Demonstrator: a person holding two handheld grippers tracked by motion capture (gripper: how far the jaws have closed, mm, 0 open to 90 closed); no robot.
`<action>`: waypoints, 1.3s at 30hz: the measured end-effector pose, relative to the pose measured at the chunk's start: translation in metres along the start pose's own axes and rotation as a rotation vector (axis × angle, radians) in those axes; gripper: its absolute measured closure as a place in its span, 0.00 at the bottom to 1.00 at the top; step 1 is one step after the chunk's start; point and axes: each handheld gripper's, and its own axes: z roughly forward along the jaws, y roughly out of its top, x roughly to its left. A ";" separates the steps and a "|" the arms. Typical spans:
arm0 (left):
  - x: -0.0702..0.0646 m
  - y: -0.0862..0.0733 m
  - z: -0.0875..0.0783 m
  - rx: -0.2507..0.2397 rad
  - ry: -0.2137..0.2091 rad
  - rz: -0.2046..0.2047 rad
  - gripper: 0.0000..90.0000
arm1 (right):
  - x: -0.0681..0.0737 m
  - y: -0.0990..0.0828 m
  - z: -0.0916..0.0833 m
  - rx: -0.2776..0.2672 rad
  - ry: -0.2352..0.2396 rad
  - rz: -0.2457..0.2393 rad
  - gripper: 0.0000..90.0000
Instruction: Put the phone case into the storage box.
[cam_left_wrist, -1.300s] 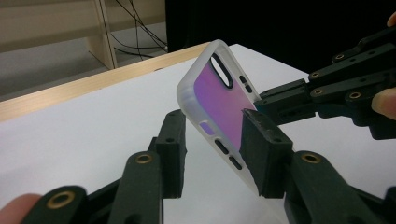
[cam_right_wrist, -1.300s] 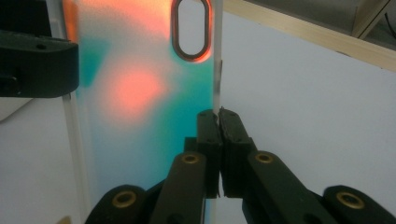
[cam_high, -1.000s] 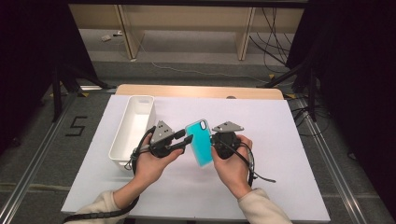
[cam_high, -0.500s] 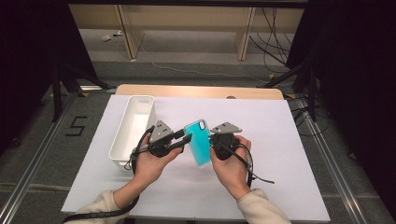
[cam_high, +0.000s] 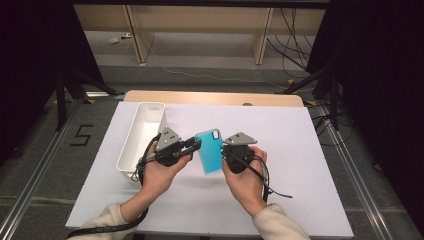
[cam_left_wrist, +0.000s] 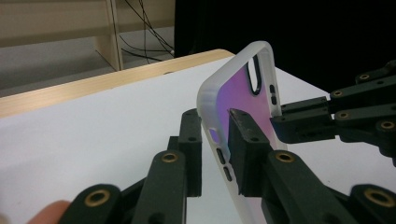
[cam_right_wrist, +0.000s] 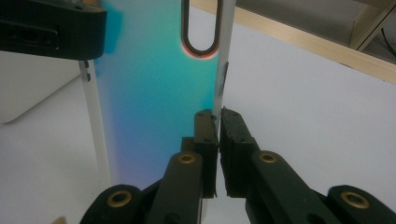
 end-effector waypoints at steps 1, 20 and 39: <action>0.001 0.000 0.000 0.000 -0.002 0.001 0.85 | 0.001 0.000 0.000 0.005 0.004 -0.007 0.95; 0.007 0.003 -0.006 -0.039 -0.010 -0.006 0.92 | 0.010 -0.003 0.003 0.004 0.041 0.005 0.91; 0.004 0.005 -0.009 -0.051 -0.012 -0.008 0.92 | 0.013 -0.004 0.006 -0.025 0.060 -0.039 0.75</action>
